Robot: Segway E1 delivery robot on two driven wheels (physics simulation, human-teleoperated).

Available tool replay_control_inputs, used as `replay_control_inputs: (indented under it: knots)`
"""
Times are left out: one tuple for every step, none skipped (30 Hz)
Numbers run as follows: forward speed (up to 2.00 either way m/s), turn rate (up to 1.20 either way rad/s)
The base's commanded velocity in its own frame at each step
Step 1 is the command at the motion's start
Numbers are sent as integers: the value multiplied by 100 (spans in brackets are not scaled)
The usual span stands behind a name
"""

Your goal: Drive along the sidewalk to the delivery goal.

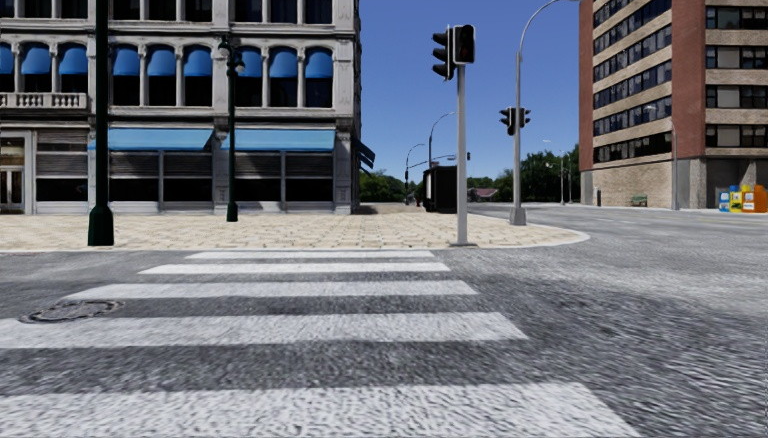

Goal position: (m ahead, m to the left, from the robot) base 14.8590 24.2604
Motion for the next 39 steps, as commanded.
replay_control_inputs:
  knots:
    - [200,0]
    - [200,0]
    - [200,0]
    - [200,0]
    - [200,0]
    - [199,0]
    - [199,0]
    - [199,0]
    - [199,0]
    - [199,0]
    - [199,0]
    - [199,0]
    - [198,0]
    - [198,0]
    - [198,0]
    - [198,0]
    - [194,0]
    - [194,0]
    - [194,0]
    - [194,0]
    - [194,0]
    - [194,0]
    - [194,0]
    - [194,0]
    - [195,0]
    - [200,0]
    - [200,0]
    - [200,0]
    - [198,0]
    - [197,0]
    - [197,0]
    - [196,0]
    - [195,0]
    - [195,0]
    - [195,0]
    - [194,0]
    - [194,0]
    - [194,0]
    - [194,0]
